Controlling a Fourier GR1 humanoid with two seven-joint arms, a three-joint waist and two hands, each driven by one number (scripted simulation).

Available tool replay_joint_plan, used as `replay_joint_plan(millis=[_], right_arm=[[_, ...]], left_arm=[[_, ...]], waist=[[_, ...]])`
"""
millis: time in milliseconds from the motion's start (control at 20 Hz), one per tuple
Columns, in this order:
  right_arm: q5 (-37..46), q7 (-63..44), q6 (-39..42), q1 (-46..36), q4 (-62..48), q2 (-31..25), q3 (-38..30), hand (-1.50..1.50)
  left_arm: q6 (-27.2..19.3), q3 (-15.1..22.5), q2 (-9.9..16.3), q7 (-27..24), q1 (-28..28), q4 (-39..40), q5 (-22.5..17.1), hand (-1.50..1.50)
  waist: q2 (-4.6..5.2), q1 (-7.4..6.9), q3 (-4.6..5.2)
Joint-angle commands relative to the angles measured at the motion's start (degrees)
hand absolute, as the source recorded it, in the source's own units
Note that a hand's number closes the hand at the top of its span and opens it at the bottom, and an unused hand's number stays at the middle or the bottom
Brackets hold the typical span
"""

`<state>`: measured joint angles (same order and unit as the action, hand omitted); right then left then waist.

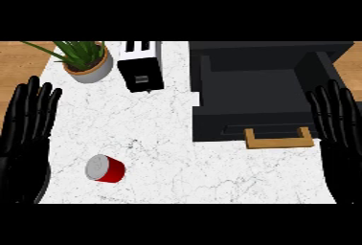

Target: Pick up the can, place it into the drawer and close the drawer

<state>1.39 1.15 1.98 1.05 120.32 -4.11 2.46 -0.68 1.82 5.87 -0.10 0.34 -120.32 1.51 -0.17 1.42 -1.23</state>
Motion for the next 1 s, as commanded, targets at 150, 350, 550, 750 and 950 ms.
replay_joint_plan(millis=[150, 350, 550, 750, 950], right_arm=[[-2.89, -3.01, 0.19, -4.75, -3.07, -0.94, -3.98, -1.5], [-0.47, -9.12, -5.98, 5.38, -3.46, 1.75, -6.55, -1.5], [-2.8, -11.73, -4.67, 7.91, 0.37, -0.39, -9.55, -1.5], [-8.4, -12.43, -1.63, 6.28, -1.23, -3.56, -15.18, -1.5], [-7.69, -10.73, -0.1, 16.57, 6.9, -0.38, -12.24, -1.5]], left_arm=[[5.91, 3.67, 0.11, -1.9, 8.42, -6.95, -4.1, -1.5], [5.31, 0.8, 2.79, 9.2, 14.03, -2.8, -5.19, -1.5], [8.22, -2.66, 6.37, 15.94, 21.23, -14.16, -11.15, -1.5], [9.08, -2.76, 5.39, 17.52, 24.96, -18.63, -11.81, -1.5], [13.06, -9.01, 7.12, 17.75, 30.53, -24.13, -18.87, -1.5]], waist=[[0.12, -1.92, 1.25], [0.39, -1.37, 1.21], [-0.06, -1.76, 1.21], [0.07, -1.67, 1.21], [-0.09, -1.62, 1.25]])
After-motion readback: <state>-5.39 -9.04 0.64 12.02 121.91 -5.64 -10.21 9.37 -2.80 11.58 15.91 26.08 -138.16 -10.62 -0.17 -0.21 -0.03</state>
